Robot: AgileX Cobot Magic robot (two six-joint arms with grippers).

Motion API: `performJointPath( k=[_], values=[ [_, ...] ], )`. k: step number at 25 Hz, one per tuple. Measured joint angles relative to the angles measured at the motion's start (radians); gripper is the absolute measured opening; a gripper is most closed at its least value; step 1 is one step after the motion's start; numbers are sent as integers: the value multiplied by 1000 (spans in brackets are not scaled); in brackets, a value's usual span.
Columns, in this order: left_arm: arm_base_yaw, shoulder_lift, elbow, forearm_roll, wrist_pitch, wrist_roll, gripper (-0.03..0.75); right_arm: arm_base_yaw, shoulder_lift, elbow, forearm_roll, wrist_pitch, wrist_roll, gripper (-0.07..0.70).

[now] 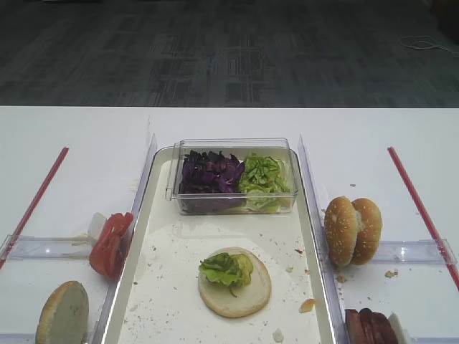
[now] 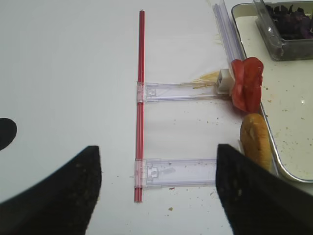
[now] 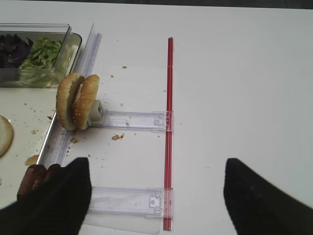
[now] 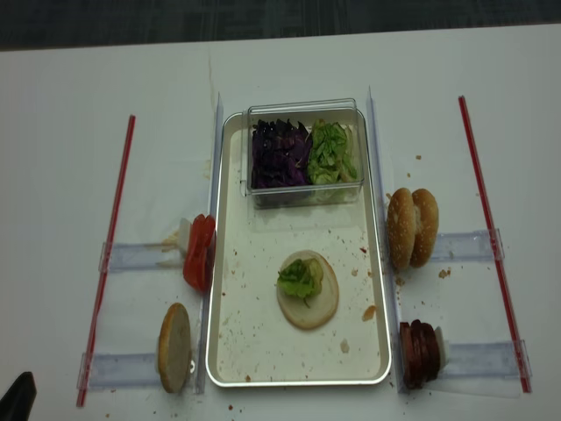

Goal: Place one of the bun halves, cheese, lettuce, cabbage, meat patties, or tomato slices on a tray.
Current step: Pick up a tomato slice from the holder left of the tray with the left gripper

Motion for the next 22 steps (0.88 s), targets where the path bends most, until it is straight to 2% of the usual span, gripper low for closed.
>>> performJointPath(
  k=[22],
  values=[
    [0, 0, 0, 0, 0, 0, 491, 0, 0, 0, 0, 0, 2, 590]
  ],
)
